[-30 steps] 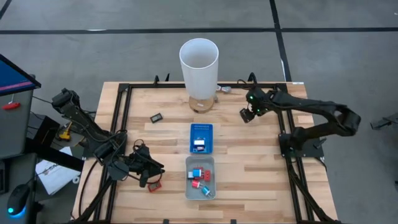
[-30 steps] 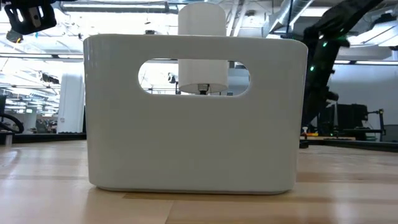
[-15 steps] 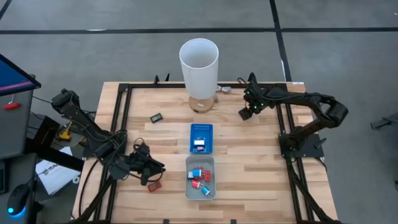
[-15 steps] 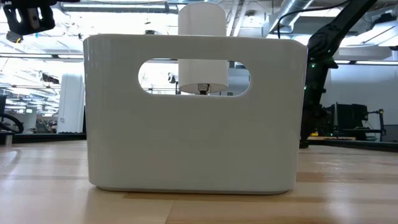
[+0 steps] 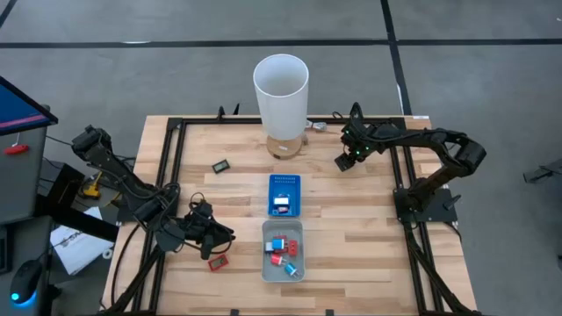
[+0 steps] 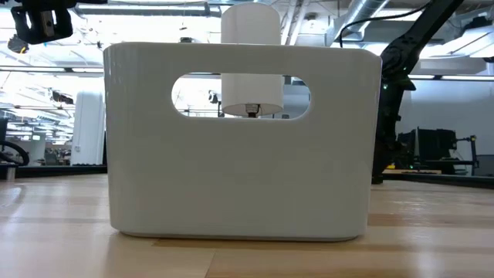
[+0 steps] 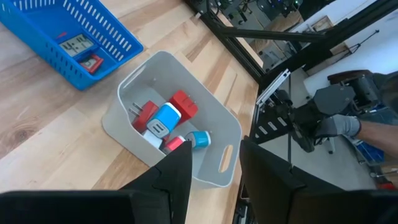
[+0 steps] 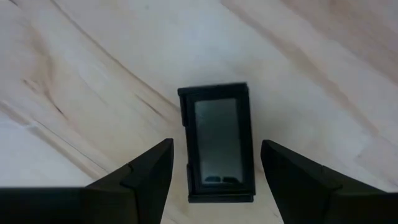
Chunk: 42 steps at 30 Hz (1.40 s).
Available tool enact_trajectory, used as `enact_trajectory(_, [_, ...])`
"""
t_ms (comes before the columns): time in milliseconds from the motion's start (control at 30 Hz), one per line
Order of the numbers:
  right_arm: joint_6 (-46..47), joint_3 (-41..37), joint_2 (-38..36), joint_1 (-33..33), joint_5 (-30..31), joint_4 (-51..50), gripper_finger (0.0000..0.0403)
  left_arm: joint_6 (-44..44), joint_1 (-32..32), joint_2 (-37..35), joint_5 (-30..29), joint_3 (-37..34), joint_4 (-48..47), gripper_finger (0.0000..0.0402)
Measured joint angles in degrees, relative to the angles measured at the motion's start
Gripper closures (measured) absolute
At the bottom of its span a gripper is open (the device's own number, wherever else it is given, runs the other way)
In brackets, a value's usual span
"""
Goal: Pick & Place Office items
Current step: Put the right black digital clock into the blue bin
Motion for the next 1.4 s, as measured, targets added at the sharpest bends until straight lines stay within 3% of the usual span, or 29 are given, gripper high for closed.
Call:
enact_trajectory(433, [0.0,0.2,1.8,1.0,0.2,-0.2,0.0171,0.1,0.0,0.0,0.0,0.0,0.1,0.027])
enact_trajectory(767, [1.0,0.2,1.8,0.9,0.4,-1.0,0.0263,0.3,0.0,0.0,-0.3,0.0,0.1,0.027])
enact_trajectory(933, [3.1,0.1,1.4,0.8,-0.1,-1.6,0.0266,0.3,0.0,0.0,-0.2,0.0,0.1,0.027])
enact_trajectory(1067, [5.0,-0.3,-1.2,1.7,-0.5,-5.9,0.0243,1.1,0.0,0.0,0.0,0.0,0.1,0.027])
enact_trajectory(1200, [7.3,-0.2,-5.7,4.5,-0.4,-9.6,0.0249,2.5,0.0,0.0,0.5,0.0,0.4,0.027])
enact_trajectory(1400, [17.4,-0.2,-15.4,14.6,-0.8,-13.0,0.0268,3.7,-0.3,0.0,0.5,0.0,0.6,0.027])
